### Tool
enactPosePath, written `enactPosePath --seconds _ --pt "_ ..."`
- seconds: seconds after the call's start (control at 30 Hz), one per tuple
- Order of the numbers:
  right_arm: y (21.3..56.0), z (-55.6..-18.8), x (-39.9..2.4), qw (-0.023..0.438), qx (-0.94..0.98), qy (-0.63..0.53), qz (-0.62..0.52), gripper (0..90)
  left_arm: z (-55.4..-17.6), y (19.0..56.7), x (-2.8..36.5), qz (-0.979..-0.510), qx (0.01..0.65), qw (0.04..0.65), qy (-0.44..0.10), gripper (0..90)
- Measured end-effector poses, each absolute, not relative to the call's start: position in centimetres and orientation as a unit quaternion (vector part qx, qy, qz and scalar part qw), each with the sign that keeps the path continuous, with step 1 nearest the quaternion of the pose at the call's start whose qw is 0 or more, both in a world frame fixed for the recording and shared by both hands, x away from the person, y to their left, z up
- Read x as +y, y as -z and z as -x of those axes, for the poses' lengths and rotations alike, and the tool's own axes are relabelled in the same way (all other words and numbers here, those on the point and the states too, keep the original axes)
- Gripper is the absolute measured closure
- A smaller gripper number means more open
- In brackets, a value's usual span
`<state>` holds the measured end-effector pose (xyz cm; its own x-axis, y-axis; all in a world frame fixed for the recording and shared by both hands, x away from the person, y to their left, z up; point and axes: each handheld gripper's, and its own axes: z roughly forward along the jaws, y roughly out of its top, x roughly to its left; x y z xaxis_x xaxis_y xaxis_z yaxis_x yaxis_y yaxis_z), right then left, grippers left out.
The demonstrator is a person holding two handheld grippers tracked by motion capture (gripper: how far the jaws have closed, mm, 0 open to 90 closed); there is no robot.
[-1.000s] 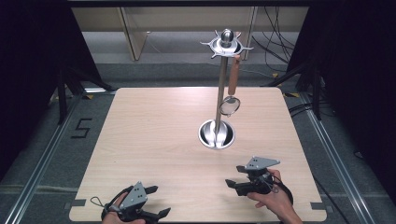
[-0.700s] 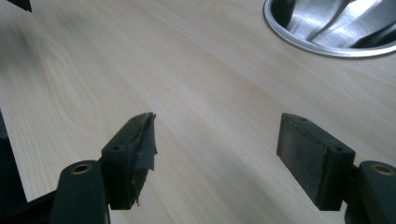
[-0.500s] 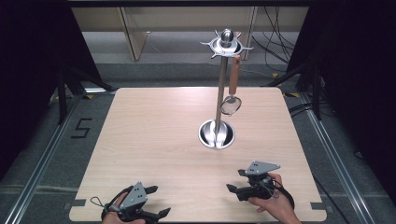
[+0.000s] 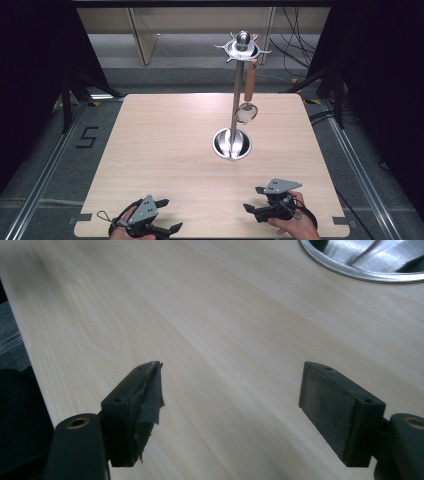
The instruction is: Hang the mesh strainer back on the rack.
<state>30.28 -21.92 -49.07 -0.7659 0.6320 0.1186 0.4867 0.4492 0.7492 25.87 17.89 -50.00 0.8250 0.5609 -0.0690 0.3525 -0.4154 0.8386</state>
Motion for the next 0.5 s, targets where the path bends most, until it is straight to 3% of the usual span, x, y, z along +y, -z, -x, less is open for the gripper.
enactPosePath --seconds 0.5 --pt "49.36 -30.34 -21.96 0.092 0.85 -0.402 -0.328 25.2 -25.95 49.98 17.96 -0.838 0.27 0.461 -0.115 14.7"
